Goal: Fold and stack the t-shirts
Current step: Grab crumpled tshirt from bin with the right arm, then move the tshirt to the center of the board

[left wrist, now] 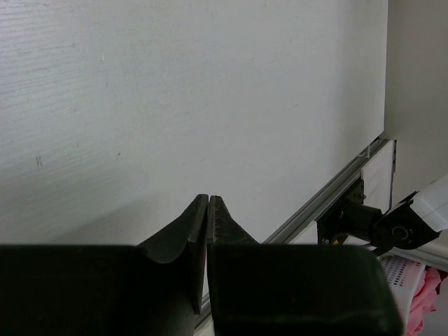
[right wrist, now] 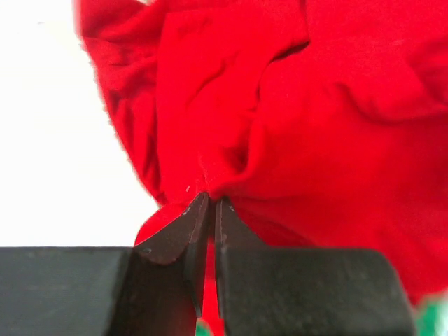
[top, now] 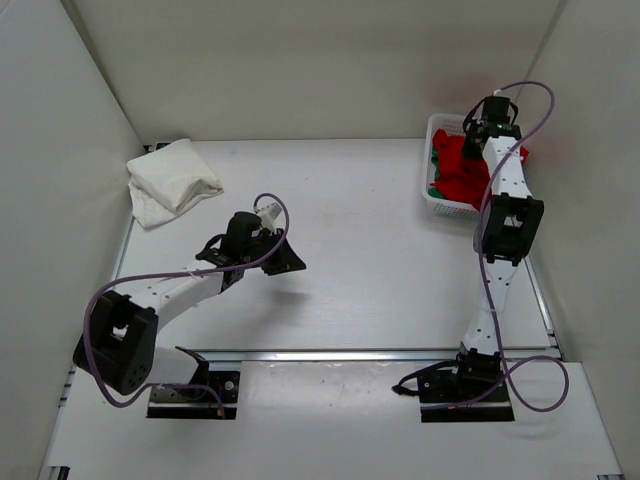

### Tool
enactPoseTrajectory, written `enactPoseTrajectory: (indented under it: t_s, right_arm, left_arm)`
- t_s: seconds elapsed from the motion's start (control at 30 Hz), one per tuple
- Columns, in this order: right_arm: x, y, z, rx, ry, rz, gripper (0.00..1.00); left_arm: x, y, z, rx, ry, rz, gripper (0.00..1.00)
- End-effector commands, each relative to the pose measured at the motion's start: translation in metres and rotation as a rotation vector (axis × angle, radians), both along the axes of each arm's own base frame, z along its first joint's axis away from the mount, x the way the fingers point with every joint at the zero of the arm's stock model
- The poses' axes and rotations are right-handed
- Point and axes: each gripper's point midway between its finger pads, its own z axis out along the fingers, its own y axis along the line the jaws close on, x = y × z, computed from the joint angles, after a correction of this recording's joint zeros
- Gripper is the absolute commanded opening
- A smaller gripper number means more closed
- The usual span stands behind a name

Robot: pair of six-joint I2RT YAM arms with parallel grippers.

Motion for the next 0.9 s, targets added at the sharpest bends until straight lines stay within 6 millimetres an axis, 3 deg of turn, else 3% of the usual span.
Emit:
enactPoseTrajectory:
  t_s: [0.0,0.03,0.13,0.2,0.23,0.27,0.33,0.37,0.43,0.47,0.5,0.6,0.73,0.8,0.87]
  right_arm:
    - [-0.014,-0.004,0.161,-0.032,-0.286,-0.013,0.0]
    - [-0.02,-0.002,0.177,-0.013,-0.313,0.007,0.0]
    - [-0.047,0.02,0.251,0.025,-0.446,0.071,0.0]
    - [-0.078,0.04,0.317,0.032,-0.573,0.123,0.01]
    - [-0.09,0.054,0.336,0.055,-0.611,0.165,0.0]
    - [-0.108,0.069,0.371,0.063,-0.698,0.207,0.0]
    - [-0.161,0.113,0.432,0.123,-0.845,0.362,0.0]
    - [-0.175,0.139,0.452,0.141,-0.91,0.451,0.0]
    - [-0.229,0.176,0.488,0.176,-1.029,0.559,0.0]
    - [-0.243,0.198,0.503,0.198,-1.091,0.633,0.0]
    - [-0.272,0.208,0.526,0.205,-1.169,0.68,0.0]
    - [-0.326,0.251,0.555,0.317,-1.248,0.906,0.0]
    - [-0.359,0.265,0.574,0.443,-1.269,1.054,0.0]
    - [-0.366,0.263,0.58,0.457,-1.294,1.107,0.0]
    - [-0.342,0.26,0.555,0.489,-1.214,1.071,0.0]
  left_arm:
    - [0.01,-0.009,0.024,-0.047,-0.061,-0.015,0.15]
    - [0.009,-0.01,0.026,-0.047,-0.062,-0.014,0.15]
    - [0.019,-0.007,0.044,-0.089,-0.088,0.008,0.15]
    - [0.021,-0.006,0.048,-0.104,-0.089,0.017,0.16]
    - [0.025,-0.003,0.054,-0.117,-0.098,0.03,0.16]
    - [0.029,0.002,0.055,-0.117,-0.099,0.048,0.16]
    - [0.031,0.007,0.058,-0.137,-0.086,0.065,0.16]
    - [0.035,0.013,0.06,-0.138,-0.091,0.083,0.17]
    - [0.042,0.02,0.068,-0.166,-0.108,0.125,0.17]
    - [0.045,0.025,0.072,-0.183,-0.111,0.147,0.17]
    - [0.049,0.032,0.074,-0.193,-0.117,0.172,0.17]
    - [0.056,0.05,0.073,-0.205,-0.105,0.223,0.17]
    - [0.064,0.08,0.075,-0.211,-0.115,0.326,0.17]
    - [0.067,0.098,0.08,-0.218,-0.138,0.385,0.19]
    - [0.067,0.107,0.08,-0.22,-0.139,0.415,0.18]
